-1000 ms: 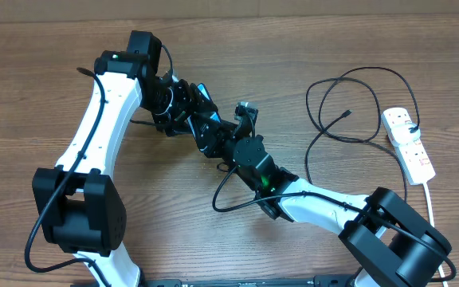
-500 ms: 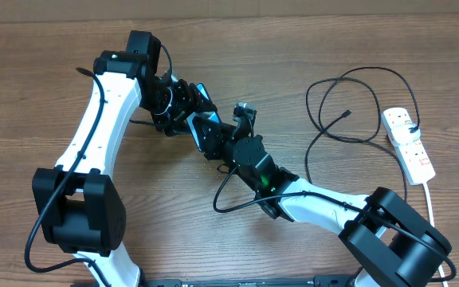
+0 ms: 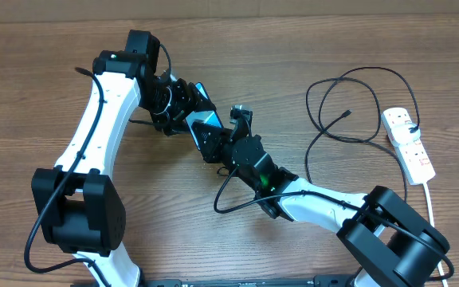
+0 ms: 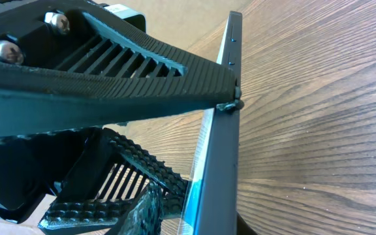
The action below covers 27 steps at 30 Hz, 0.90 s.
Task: Plug charger to phone and switch on socket
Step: 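Close the right gripper on the phone's lower edge, then open the left gripper and pull it back from the phone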
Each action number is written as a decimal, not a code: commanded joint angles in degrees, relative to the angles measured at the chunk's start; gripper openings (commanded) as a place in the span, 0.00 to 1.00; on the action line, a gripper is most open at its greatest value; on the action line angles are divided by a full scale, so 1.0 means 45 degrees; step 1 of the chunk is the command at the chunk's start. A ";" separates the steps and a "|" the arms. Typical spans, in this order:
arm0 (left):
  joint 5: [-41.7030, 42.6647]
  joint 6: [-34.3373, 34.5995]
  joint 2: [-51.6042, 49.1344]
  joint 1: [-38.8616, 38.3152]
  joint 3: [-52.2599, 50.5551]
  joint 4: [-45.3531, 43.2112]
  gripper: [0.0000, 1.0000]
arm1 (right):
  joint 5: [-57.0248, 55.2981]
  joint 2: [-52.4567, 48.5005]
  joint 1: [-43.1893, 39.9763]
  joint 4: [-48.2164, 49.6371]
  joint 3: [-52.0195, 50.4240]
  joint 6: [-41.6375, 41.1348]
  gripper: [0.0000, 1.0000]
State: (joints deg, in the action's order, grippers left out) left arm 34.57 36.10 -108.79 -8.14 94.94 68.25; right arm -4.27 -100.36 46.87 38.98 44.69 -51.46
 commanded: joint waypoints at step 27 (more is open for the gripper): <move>-0.0151 0.0063 0.0010 -0.0223 0.0282 0.0044 1.00 | 0.0597 0.0034 0.0058 0.0597 0.0316 0.0049 0.04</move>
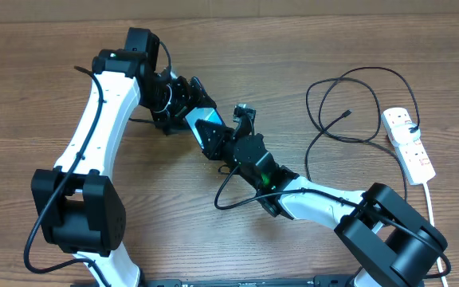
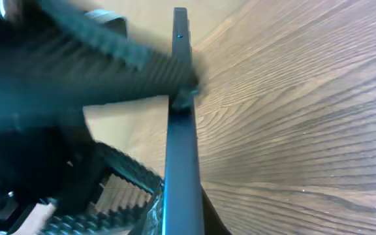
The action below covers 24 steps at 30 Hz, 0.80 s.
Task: Plug charger to phone and switch on socket
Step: 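Open the left gripper and pull it back from the phone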
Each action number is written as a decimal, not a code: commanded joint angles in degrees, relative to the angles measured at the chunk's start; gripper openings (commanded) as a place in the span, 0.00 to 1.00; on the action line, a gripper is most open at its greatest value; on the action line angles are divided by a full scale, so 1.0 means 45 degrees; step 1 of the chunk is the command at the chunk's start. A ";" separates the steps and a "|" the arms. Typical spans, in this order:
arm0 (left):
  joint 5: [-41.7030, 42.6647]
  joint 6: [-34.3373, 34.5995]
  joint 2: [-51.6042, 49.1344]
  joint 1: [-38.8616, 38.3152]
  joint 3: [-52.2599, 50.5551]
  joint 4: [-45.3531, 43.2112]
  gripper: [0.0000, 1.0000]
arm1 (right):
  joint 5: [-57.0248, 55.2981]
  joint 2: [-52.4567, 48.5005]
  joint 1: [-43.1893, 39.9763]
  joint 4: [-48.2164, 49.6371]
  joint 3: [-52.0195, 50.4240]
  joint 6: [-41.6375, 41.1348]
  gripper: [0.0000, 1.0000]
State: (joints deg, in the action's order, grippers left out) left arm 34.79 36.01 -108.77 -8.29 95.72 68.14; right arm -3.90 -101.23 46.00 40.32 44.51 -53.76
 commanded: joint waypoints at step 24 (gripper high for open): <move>0.1943 -0.2730 0.0121 0.3570 0.1676 -0.1224 1.00 | 1.1657 0.0228 -0.4274 -0.1705 0.0355 -0.7043 0.04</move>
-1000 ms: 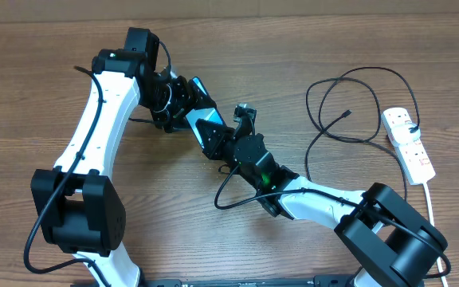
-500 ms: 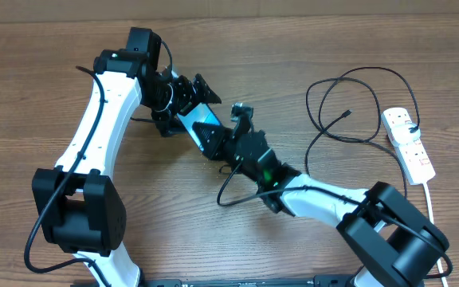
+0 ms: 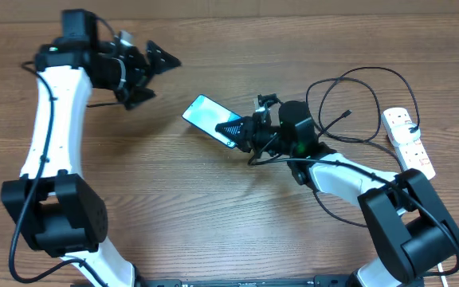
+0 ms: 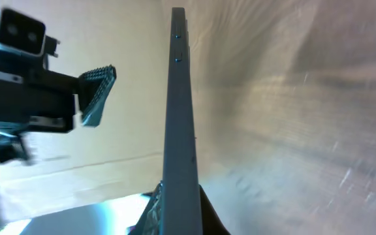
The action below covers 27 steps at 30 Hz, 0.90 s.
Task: Plug charger to phone and switch on socket
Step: 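Open the left gripper and pull it back from the phone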
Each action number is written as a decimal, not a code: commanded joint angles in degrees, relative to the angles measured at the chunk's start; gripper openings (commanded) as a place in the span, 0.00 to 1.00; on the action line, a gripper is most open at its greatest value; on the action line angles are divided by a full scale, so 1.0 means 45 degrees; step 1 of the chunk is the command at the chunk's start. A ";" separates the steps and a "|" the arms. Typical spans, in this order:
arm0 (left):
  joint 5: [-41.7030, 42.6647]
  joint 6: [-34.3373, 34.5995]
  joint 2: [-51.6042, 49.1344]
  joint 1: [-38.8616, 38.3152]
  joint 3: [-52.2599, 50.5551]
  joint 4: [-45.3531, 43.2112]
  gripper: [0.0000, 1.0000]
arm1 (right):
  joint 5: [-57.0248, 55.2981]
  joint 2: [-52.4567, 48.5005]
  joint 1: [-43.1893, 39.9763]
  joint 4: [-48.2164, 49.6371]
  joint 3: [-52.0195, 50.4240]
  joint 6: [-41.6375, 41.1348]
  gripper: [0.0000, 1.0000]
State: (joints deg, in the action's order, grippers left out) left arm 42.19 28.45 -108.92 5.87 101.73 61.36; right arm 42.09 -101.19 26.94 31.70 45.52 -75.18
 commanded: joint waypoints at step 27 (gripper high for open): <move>-0.2846 -0.1617 0.7091 -0.0369 0.0340 0.4843 1.00 | 0.6586 0.0219 -0.1073 0.0204 0.0131 -0.4352 0.04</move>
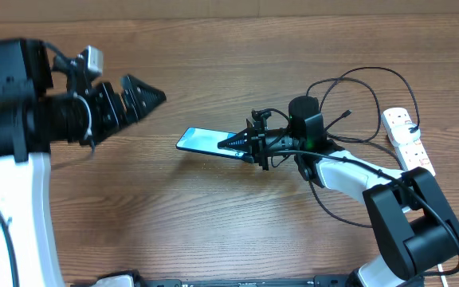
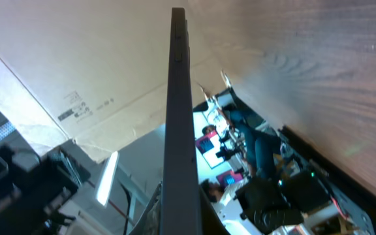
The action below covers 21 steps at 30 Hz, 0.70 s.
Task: Plug charger to phone and switch on socket
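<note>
The phone (image 1: 204,141) is a dark slab with a lit bluish screen, near the table's middle. My right gripper (image 1: 244,146) is shut on its right end. In the right wrist view the phone (image 2: 178,111) stands edge-on up the middle of the frame, with my right gripper (image 2: 178,219) clamped at its base. The black charger cable (image 1: 349,88) lies in loops at the right, its free plug end (image 1: 347,114) on the wood. A white socket strip (image 1: 409,142) lies at the far right. My left gripper (image 1: 138,100) is raised at the left, open and holding nothing.
The wooden table (image 1: 213,231) carries only these things. A white lead (image 1: 435,215) runs from the strip toward the front right edge. My left arm (image 1: 14,159) fills the left side, high and close to the overhead camera.
My left arm has risen toward the overhead camera, and its gripper now sits lower and looks larger. The phone in my right gripper has turned flatter and sits slightly lower left.
At first both grippers were together on the phone, left of centre, and they stayed so at the following moment. Then the left gripper had let go and was far off at the upper left. The right gripper alone held the phone further right, as it does now.
</note>
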Each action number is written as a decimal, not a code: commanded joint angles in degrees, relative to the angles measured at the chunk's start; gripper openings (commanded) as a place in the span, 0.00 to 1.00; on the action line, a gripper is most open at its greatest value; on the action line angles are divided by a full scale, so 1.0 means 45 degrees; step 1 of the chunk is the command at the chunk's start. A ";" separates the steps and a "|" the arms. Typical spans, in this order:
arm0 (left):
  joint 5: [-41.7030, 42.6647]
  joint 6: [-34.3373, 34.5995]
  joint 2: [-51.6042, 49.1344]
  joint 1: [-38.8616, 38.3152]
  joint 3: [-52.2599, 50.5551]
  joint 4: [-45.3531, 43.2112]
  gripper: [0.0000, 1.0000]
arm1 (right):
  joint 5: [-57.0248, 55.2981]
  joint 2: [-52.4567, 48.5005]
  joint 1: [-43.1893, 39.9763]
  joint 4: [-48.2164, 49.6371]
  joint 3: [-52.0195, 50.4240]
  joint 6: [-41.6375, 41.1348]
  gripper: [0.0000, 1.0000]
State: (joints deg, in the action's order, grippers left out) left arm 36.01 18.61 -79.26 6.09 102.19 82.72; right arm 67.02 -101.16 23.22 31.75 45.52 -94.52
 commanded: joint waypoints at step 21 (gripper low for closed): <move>-0.4711 0.3837 0.0369 -0.2531 0.0238 0.0000 1.00 | 0.0423 0.0214 -0.0879 -0.0214 0.0131 -0.1117 0.04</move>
State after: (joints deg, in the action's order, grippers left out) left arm 18.09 31.53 -76.20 -4.91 102.37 83.13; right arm 70.78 -101.16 19.49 31.16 45.52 -96.31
